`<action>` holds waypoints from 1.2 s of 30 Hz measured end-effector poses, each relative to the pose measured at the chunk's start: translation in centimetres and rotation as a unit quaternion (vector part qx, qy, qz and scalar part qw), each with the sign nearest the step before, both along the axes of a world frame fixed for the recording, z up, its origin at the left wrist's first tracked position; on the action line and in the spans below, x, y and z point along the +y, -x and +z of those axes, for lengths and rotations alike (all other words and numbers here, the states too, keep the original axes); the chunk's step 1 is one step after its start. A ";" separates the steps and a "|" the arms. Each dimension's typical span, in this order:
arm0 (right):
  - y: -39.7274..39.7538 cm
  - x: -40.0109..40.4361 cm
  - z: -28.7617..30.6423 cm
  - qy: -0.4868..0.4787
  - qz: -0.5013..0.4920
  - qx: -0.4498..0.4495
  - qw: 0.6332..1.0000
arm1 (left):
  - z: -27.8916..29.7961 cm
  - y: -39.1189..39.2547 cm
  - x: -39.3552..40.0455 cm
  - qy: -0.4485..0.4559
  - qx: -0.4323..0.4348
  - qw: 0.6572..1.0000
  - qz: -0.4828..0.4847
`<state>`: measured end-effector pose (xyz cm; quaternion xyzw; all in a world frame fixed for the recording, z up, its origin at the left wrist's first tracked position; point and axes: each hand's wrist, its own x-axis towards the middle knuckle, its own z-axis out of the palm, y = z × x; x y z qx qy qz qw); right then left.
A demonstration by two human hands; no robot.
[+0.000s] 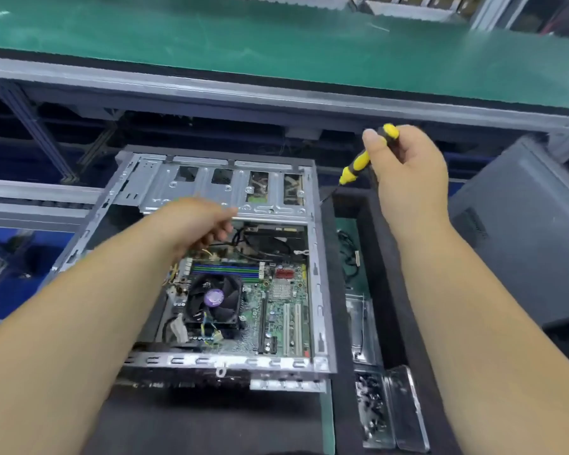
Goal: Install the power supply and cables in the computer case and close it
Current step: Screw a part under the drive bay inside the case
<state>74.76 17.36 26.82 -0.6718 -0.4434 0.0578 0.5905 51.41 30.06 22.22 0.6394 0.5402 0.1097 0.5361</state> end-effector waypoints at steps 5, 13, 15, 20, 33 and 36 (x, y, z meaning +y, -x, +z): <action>-3.1 -4.3 -2.7 0.038 -0.009 0.042 0.998 | 1.3 -4.7 -3.9 -0.113 -0.015 0.990 -0.086; -8.6 -8.9 -7.9 0.217 -0.013 -0.017 0.976 | -0.2 -12.4 -10.2 -0.213 0.011 0.954 -0.212; -9.6 -9.4 -9.2 0.265 -0.004 -0.068 0.962 | -0.9 -13.9 -11.1 -0.244 0.034 0.943 -0.224; -11.3 -9.5 -12.1 0.338 0.033 -0.136 0.931 | -2.3 -16.4 -12.2 -0.361 0.137 0.873 -0.296; -12.1 -8.1 -17.5 0.377 0.100 -0.275 0.879 | -4.8 -17.8 -11.7 -0.392 0.310 0.775 -0.388; -12.2 -7.9 -18.7 0.385 0.118 -0.303 0.864 | -4.7 -17.8 -11.7 -0.386 0.316 0.778 -0.382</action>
